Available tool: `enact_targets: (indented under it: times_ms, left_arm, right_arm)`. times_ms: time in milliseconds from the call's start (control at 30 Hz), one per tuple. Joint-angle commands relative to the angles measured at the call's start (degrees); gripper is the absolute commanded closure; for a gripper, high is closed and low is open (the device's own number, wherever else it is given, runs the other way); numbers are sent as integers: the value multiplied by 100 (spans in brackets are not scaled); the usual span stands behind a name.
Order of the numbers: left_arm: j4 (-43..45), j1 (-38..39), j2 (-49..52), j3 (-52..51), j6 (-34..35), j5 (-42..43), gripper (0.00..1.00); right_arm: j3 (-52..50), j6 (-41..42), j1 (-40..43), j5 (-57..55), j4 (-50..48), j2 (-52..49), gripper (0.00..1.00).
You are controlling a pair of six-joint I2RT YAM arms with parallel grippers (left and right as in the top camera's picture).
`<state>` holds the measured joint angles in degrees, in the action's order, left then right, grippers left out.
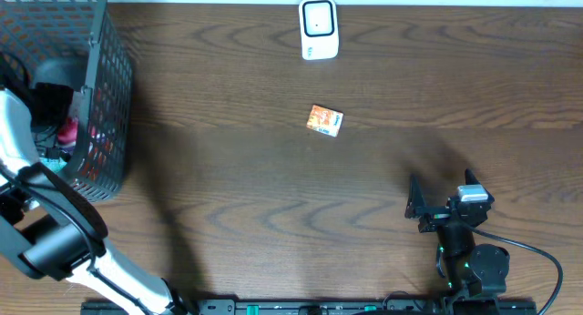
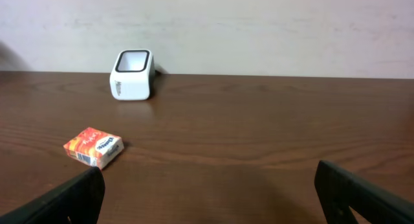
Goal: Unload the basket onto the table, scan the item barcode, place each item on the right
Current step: 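Reach the left gripper into the basket and grasp the purple package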
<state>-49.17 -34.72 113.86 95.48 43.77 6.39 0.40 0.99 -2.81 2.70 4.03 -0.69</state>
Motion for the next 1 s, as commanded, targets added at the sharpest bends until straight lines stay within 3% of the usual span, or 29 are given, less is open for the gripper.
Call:
enact_targets:
  times_ms: [0,233,267,300,367,400,467,533,967]
  left_arm:
    - [7,20,334,-90,72,278,2]
    - [63,17,638,-90,63,535,3]
    - [70,17,638,-90,63,531,14]
    - [83,17,636,-87,66,520,34]
    - [129,17,625,-85,68,520,63]
    - [138,17,625,-85,68,522,73]
    - [149,17,603,-85,68,520,80]
    - [149,4,544,-74,68,522,92]
    - [479,2,-1512,66,70,518,92]
  right_arm:
    - [-4,22,48,-48,24,24,1]
    - [-4,22,48,-48,24,24,1]
    - [-4,22,48,-48,26,24,1]
    - [-4,22,48,-48,24,24,1]
    - [-4,22,48,-48,24,24,1]
    - [-4,22,48,-48,24,24,1]
    - [-4,22,48,-48,26,24,1]
    - [-4,22,48,-48,24,24,1]
    - [-4,22,48,-48,24,24,1]
